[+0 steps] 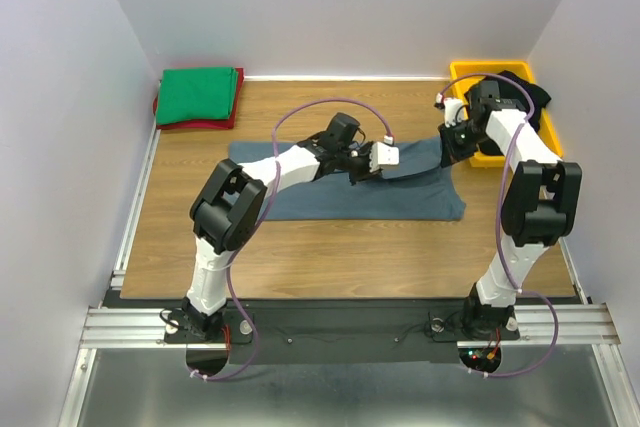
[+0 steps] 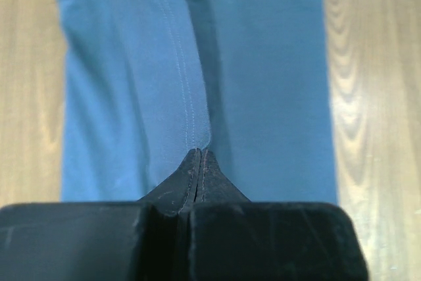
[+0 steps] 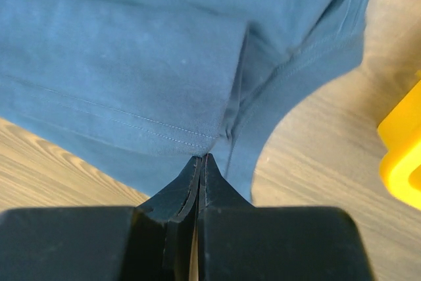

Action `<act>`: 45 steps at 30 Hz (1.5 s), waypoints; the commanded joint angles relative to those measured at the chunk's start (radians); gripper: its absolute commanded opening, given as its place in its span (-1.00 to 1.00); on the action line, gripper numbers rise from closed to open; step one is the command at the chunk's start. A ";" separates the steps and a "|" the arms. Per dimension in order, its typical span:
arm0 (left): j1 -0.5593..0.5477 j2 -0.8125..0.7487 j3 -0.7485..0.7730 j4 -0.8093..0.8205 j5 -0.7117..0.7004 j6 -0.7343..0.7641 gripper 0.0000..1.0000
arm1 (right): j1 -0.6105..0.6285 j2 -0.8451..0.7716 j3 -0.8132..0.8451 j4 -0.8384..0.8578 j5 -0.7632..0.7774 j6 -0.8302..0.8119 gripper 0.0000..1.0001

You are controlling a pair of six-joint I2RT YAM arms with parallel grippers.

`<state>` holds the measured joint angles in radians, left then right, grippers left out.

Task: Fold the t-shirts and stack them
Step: Fold the tshirt

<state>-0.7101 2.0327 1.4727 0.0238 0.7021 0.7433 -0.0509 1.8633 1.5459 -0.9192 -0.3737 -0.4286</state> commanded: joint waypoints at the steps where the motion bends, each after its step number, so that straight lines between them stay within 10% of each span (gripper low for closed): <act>1: -0.020 -0.019 -0.011 -0.058 0.008 0.013 -0.95 | 0.000 -0.062 -0.039 -0.004 0.055 -0.036 -0.99; 10: -0.026 0.024 0.014 -0.177 -0.013 0.062 -0.54 | 0.000 -0.052 -0.081 -0.061 0.088 -0.091 -0.96; 13: -0.022 -0.032 -0.005 -0.203 0.003 0.074 -0.25 | 0.000 -0.050 -0.031 -0.105 0.085 -0.107 -0.19; 15: -0.002 -0.066 -0.025 -0.214 0.031 0.062 -0.21 | 0.000 -0.052 0.020 -0.110 0.073 -0.098 -0.10; 31: 0.074 -0.069 0.044 0.008 0.142 -0.294 -0.36 | 0.033 0.145 0.169 -0.044 -0.149 0.044 -0.39; 45: 0.072 0.139 0.069 0.104 0.086 -0.478 -0.43 | 0.037 0.224 0.100 0.066 -0.036 0.096 -0.42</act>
<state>-0.6437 2.1616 1.5402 0.1093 0.8017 0.2993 -0.0177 2.0865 1.6512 -0.8993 -0.4419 -0.3424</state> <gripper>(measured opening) 0.287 0.289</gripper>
